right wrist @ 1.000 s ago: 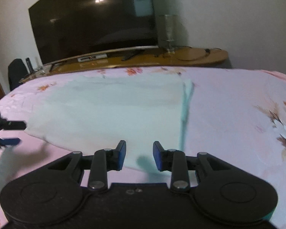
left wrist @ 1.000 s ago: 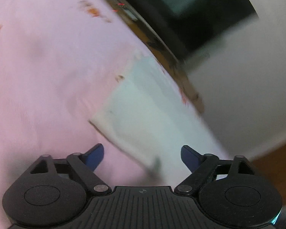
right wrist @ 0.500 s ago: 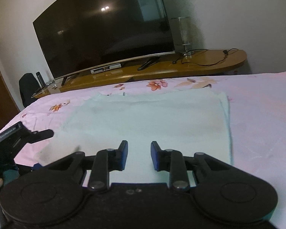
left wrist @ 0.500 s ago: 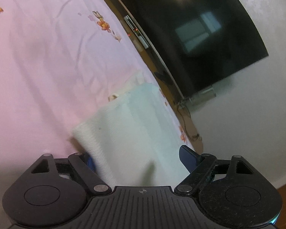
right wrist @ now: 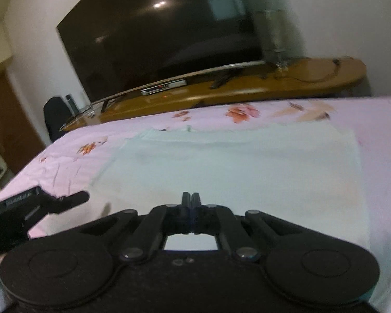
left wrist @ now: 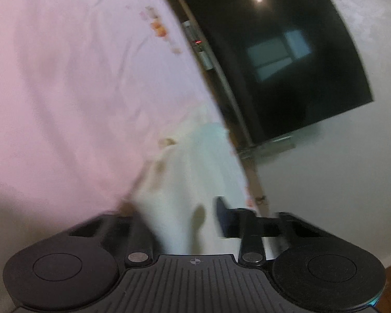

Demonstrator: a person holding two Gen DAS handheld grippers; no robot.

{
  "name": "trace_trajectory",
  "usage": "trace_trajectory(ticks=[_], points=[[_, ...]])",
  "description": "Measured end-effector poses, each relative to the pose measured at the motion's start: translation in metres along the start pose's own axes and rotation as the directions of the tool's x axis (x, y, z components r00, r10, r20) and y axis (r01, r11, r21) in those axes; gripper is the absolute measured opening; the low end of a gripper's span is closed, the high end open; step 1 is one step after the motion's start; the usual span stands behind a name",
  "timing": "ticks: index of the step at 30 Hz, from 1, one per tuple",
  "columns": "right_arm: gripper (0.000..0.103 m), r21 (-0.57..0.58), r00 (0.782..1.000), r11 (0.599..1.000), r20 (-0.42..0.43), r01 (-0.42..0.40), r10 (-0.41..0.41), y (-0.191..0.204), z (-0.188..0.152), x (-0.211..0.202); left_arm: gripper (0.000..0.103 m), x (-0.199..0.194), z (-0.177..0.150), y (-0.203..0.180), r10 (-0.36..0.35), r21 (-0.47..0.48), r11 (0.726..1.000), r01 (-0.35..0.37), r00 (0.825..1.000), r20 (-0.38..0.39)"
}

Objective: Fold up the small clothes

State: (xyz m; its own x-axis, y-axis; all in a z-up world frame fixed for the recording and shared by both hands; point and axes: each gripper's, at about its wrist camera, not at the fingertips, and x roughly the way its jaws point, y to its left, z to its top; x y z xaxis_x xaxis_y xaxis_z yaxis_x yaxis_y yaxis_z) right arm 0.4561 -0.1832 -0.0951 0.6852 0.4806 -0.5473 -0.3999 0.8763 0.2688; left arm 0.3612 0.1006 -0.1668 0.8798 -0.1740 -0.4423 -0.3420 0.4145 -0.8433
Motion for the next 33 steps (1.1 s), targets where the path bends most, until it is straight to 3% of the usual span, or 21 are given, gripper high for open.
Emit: trace_trajectory(ticks=[8,11,19,28,33], points=[[0.002,0.049,1.0,0.999,-0.023,-0.013,0.015,-0.006,0.001,0.016,0.01,0.005,-0.003,0.003,-0.044,0.021,0.999,0.044,0.999,0.013],[0.001,0.059,0.996,0.998,-0.086,0.013,-0.008,-0.011,-0.008,0.031,0.01,0.005,-0.004,0.0,-0.029,0.049,0.998,0.028,0.999,0.023],[0.0,0.067,0.997,0.998,-0.072,-0.002,0.007,-0.014,-0.014,0.03,0.007,0.005,-0.002,0.0,-0.034,0.065,0.997,0.033,0.999,0.021],[0.0,0.108,0.997,0.994,-0.082,0.01,-0.001,-0.016,-0.013,0.033,0.007,-0.002,0.01,-0.028,-0.063,0.21,0.976,0.062,0.998,-0.003],[0.0,0.155,0.997,0.988,-0.075,-0.011,0.023,-0.024,-0.016,0.032,0.007,-0.005,0.013,-0.058,-0.082,0.314,0.946,0.086,0.996,-0.026]])
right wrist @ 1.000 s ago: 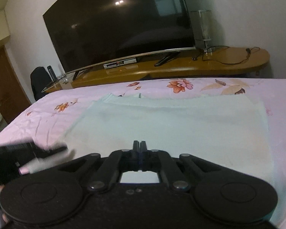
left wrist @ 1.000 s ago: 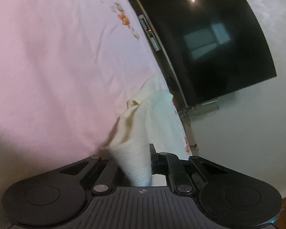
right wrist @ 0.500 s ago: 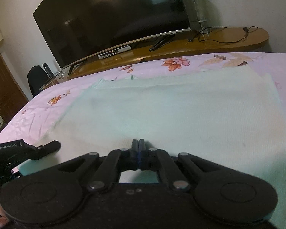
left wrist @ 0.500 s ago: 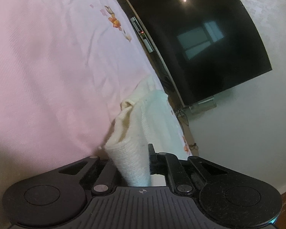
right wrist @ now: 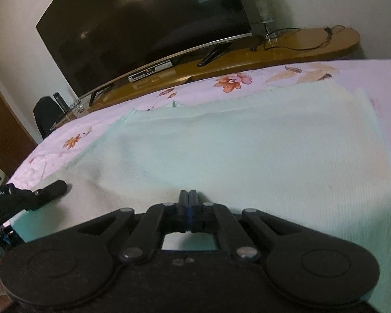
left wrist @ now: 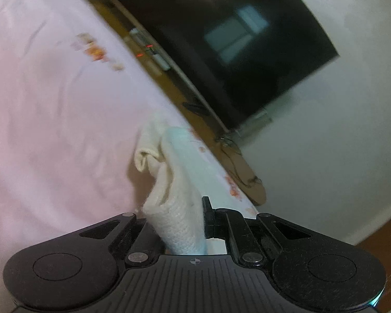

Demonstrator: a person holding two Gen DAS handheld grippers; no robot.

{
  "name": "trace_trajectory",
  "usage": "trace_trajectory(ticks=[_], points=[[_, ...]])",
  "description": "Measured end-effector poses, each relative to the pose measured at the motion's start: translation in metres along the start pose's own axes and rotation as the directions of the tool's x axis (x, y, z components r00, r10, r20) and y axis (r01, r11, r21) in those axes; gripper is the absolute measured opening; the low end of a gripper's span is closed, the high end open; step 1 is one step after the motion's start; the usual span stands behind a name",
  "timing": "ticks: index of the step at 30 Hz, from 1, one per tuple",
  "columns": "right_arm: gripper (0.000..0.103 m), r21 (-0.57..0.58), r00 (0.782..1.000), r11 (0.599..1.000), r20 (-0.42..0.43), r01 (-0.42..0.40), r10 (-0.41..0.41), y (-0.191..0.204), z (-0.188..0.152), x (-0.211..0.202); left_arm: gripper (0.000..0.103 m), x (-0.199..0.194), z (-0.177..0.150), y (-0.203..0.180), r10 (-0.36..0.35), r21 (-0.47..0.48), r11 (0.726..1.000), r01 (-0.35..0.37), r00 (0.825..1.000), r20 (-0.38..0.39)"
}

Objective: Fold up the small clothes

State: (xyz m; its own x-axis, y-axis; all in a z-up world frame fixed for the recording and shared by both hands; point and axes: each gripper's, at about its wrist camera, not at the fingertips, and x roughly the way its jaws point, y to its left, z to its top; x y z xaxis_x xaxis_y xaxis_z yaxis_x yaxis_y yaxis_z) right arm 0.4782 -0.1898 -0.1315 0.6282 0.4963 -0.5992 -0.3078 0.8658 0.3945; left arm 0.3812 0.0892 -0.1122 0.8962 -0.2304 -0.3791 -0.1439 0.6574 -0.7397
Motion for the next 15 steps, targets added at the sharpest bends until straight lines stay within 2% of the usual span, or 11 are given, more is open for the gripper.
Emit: trace_trajectory(ticks=[3,6,9,12,14,15], points=[[0.0,0.022,1.0,1.0,0.005,-0.014,0.014,-0.004,-0.001,-0.001,0.007,0.004,0.004,-0.033,-0.028,0.118,0.993,0.03,0.999,-0.023],[0.0,0.041,1.0,0.999,0.006,-0.022,0.022,-0.007,-0.001,-0.002,0.007,0.012,0.004,-0.07,-0.063,0.246,0.966,0.08,0.995,-0.075],[0.0,0.06,0.999,0.998,0.008,-0.032,0.032,-0.011,-0.003,-0.004,0.007,0.021,-0.002,-0.105,-0.088,0.363,0.922,0.135,0.986,-0.143],[0.0,0.167,0.997,0.984,0.054,-0.058,0.049,-0.03,-0.002,-0.021,0.007,0.034,-0.017,-0.136,-0.108,0.447,0.87,0.205,0.966,-0.233],[0.006,0.262,0.992,0.962,0.122,-0.075,0.044,-0.056,-0.002,-0.044,0.007,0.045,-0.032,-0.154,-0.104,0.498,0.833,0.242,0.952,-0.289],[0.013,0.298,0.989,0.952,0.148,-0.074,0.03,-0.069,-0.003,-0.056,0.007,0.051,-0.042,-0.161,-0.1,0.513,0.818,0.26,0.943,-0.318]])
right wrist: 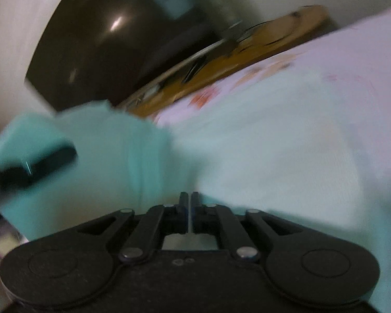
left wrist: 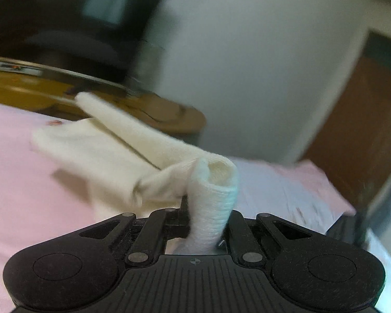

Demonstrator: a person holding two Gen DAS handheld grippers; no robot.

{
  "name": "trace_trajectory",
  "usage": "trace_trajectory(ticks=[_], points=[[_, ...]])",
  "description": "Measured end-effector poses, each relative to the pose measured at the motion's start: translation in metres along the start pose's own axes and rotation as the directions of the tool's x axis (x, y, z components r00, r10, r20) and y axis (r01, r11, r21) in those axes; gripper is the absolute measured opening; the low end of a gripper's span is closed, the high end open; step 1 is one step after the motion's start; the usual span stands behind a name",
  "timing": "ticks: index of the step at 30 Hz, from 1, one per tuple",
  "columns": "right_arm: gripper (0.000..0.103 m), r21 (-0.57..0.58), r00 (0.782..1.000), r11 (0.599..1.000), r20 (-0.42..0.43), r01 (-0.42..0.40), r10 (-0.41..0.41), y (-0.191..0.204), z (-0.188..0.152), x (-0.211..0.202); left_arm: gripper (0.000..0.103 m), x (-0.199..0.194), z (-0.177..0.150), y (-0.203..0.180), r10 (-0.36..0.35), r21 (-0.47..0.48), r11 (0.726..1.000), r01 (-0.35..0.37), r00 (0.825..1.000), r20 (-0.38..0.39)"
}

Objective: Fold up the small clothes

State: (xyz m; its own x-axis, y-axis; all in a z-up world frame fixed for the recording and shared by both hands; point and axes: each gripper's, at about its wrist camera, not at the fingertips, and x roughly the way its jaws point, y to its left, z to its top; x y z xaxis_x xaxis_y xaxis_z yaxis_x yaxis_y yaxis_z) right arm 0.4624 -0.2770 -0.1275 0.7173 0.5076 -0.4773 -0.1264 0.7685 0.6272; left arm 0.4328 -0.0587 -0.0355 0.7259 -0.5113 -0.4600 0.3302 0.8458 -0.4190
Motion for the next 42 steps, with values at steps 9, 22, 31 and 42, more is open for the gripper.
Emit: trace_trajectory(ticks=[9,22,31,42], points=[[0.023,0.131,0.985,0.986,0.12,0.106,-0.121,-0.085,0.026,-0.102,0.073,0.068,-0.047,-0.091,0.021,0.267,0.963,0.036,0.978,-0.209],[0.024,0.073,0.997,0.997,0.066,0.035,-0.039,-0.068,0.005,-0.109,0.073,-0.028,-0.043,0.045,0.103,-0.164,0.98,-0.11,0.993,-0.05],[0.024,0.05,0.999,0.998,-0.025,0.048,-0.046,-0.042,-0.014,-0.098,0.073,-0.044,-0.078,0.064,0.12,-0.234,0.962,-0.14,0.988,-0.096],[0.028,0.172,0.997,0.984,-0.068,0.041,-0.03,-0.049,-0.028,-0.097,0.073,-0.041,-0.085,0.066,0.112,-0.253,0.958,-0.138,0.987,-0.115]])
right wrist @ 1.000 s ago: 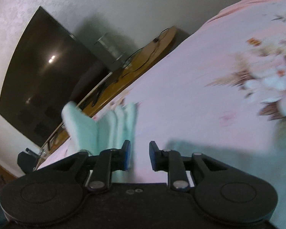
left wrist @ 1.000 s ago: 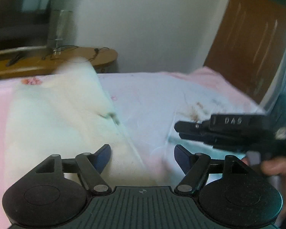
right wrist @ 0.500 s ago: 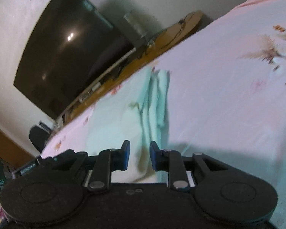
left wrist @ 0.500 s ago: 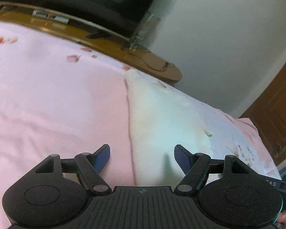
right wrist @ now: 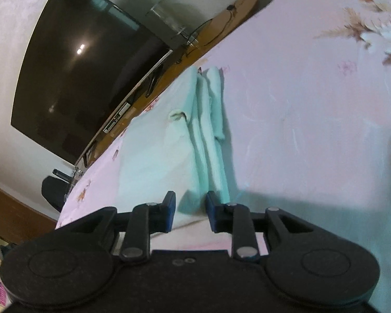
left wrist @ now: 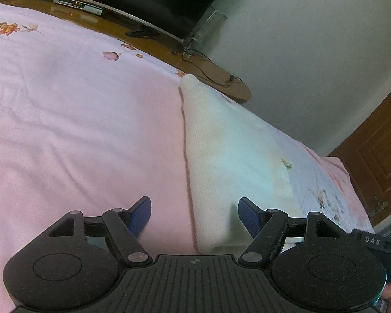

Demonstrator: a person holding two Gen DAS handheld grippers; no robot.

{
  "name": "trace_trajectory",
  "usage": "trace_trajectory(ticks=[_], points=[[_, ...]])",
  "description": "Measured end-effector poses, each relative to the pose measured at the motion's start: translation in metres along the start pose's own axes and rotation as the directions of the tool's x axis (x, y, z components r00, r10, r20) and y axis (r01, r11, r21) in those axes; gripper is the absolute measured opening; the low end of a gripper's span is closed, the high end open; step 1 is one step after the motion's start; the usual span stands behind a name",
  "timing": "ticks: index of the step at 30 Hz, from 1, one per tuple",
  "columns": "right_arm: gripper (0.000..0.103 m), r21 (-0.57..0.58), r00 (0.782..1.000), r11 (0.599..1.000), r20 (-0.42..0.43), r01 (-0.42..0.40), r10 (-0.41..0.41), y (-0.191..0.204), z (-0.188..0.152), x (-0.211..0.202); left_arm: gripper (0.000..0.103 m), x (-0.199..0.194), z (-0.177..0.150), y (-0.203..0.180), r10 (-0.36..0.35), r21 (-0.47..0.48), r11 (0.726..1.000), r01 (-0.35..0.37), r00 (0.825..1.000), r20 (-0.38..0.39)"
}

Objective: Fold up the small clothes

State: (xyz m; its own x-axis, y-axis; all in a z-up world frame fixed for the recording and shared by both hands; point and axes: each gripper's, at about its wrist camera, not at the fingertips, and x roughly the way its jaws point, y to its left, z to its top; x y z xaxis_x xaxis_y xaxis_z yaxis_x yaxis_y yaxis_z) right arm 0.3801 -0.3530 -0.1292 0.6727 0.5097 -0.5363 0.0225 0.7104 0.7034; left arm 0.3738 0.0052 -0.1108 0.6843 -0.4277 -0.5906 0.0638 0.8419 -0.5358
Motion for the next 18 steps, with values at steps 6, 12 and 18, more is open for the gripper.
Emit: trace_trajectory(ticks=[6,12,18], points=[[0.032,0.068,1.0,0.998,0.003,-0.013,0.013,-0.007,-0.007,0.0,0.073,0.0,-0.005,-0.005,-0.003,-0.001,1.0,0.003,1.0,-0.008],[0.018,0.136,0.999,0.989,0.013,-0.05,0.049,-0.012,-0.005,0.013,0.073,0.001,-0.005,-0.005,0.012,-0.015,1.0,-0.013,1.0,-0.008],[0.007,0.068,0.998,0.997,0.063,-0.028,0.024,0.005,-0.02,-0.005,0.073,-0.004,-0.002,-0.004,0.009,-0.004,1.0,-0.009,1.0,-0.009]])
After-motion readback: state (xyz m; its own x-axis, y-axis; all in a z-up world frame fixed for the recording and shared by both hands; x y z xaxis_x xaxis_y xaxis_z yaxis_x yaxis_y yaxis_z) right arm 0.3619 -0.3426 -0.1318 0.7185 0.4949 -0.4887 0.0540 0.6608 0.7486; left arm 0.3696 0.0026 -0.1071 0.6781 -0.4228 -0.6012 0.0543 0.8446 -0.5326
